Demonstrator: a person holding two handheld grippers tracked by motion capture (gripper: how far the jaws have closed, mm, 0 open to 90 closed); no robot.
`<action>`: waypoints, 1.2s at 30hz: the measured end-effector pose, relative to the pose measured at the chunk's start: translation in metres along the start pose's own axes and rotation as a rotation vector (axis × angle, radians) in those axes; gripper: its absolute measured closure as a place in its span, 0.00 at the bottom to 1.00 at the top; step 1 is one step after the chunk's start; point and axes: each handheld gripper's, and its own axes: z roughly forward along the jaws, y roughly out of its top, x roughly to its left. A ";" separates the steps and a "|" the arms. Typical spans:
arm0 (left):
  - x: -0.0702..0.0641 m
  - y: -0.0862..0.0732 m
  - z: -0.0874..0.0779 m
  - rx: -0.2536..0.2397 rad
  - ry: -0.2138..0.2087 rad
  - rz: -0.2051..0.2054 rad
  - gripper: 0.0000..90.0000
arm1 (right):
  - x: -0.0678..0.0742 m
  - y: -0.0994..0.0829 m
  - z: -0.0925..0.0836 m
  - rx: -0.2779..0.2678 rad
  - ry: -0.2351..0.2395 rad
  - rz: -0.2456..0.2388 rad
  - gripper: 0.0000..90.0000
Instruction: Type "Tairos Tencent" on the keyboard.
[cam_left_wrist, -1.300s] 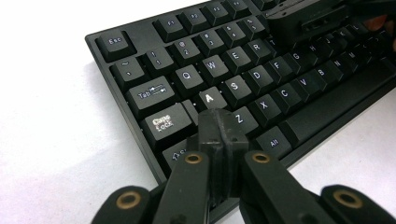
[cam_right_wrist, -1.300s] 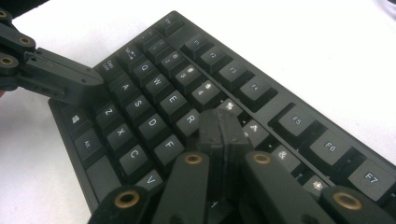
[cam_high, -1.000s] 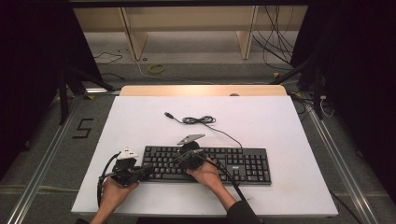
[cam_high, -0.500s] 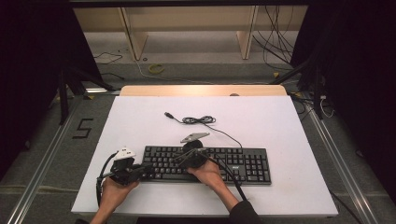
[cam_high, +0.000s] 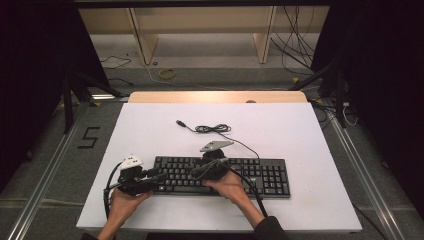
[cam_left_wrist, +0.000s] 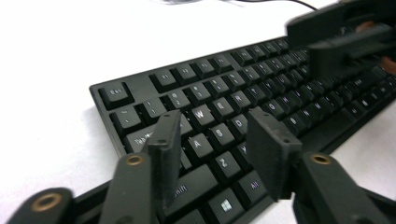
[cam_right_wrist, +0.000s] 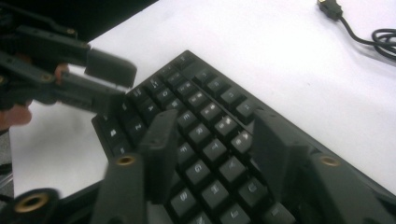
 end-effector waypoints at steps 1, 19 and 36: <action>0.001 0.000 0.000 -0.009 -0.003 -0.010 0.58 | -0.001 -0.001 -0.002 -0.003 -0.001 -0.002 0.54; -0.004 0.003 0.013 0.044 -0.002 0.052 0.87 | -0.006 -0.009 -0.023 -0.036 -0.023 0.001 0.42; -0.004 0.003 0.023 0.125 0.014 0.056 0.99 | -0.008 -0.011 -0.027 -0.037 -0.030 0.002 0.39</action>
